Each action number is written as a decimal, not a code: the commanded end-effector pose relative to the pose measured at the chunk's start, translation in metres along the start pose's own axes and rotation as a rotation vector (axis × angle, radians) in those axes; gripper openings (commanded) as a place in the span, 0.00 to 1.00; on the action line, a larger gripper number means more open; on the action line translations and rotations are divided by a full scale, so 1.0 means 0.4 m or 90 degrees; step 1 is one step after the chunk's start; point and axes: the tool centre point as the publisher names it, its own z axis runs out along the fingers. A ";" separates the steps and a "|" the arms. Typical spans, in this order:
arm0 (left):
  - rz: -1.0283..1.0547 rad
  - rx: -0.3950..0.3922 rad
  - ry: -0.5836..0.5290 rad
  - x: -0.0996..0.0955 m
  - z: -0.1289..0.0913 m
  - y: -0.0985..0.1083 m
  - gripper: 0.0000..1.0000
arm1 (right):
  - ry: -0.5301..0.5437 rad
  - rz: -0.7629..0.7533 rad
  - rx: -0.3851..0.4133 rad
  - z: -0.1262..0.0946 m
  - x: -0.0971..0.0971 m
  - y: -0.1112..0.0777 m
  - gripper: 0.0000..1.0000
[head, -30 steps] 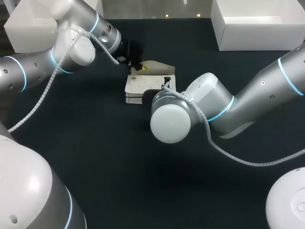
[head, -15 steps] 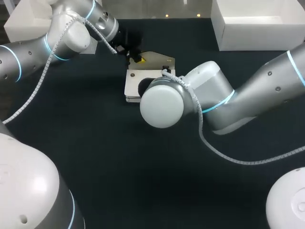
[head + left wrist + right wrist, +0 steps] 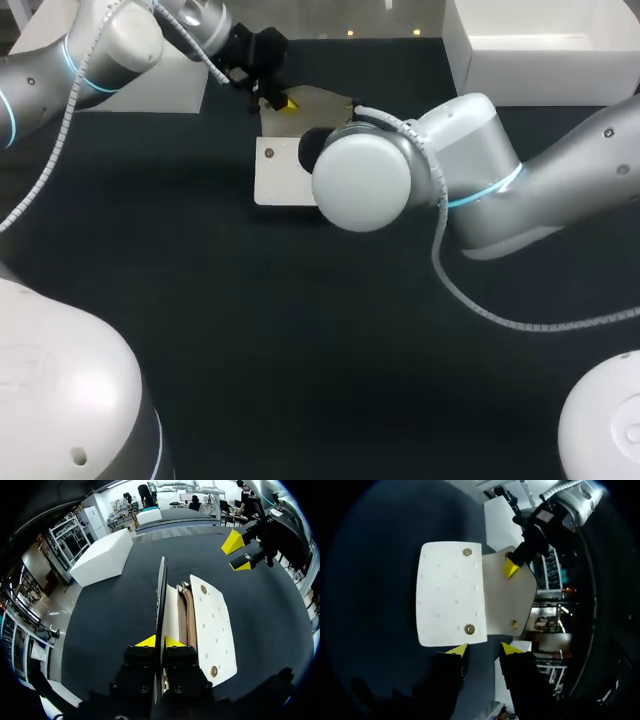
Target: Pick up the bag, open it, inspect its contents, close it, and place it on the opposite side
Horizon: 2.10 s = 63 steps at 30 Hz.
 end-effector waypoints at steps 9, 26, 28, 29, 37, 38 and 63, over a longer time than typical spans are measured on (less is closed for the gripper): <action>-0.025 -0.031 -0.004 0.026 -0.046 -0.020 0.00 | 0.027 -0.017 -0.027 0.002 -0.070 0.038 0.00; -0.024 -0.031 -0.003 0.041 -0.054 -0.028 0.00 | 0.045 -0.008 -0.022 0.021 -0.089 0.040 0.00; -0.022 -0.037 -0.005 0.048 -0.060 -0.037 0.00 | 0.052 -0.010 -0.022 0.041 -0.089 0.051 0.00; -0.022 -0.037 -0.004 0.051 -0.063 -0.040 0.00 | 0.055 -0.010 -0.026 0.051 -0.090 0.055 0.00; -0.034 -0.031 -0.002 0.061 -0.081 -0.053 0.00 | 0.071 -0.015 -0.041 0.119 -0.097 0.079 0.00; -0.035 -0.030 -0.001 0.061 -0.082 -0.054 0.00 | 0.074 -0.016 -0.043 0.126 -0.097 0.081 0.00; -0.068 -0.002 -0.010 0.024 -0.096 -0.074 0.00 | 0.135 -0.008 -0.043 0.181 -0.010 0.067 0.00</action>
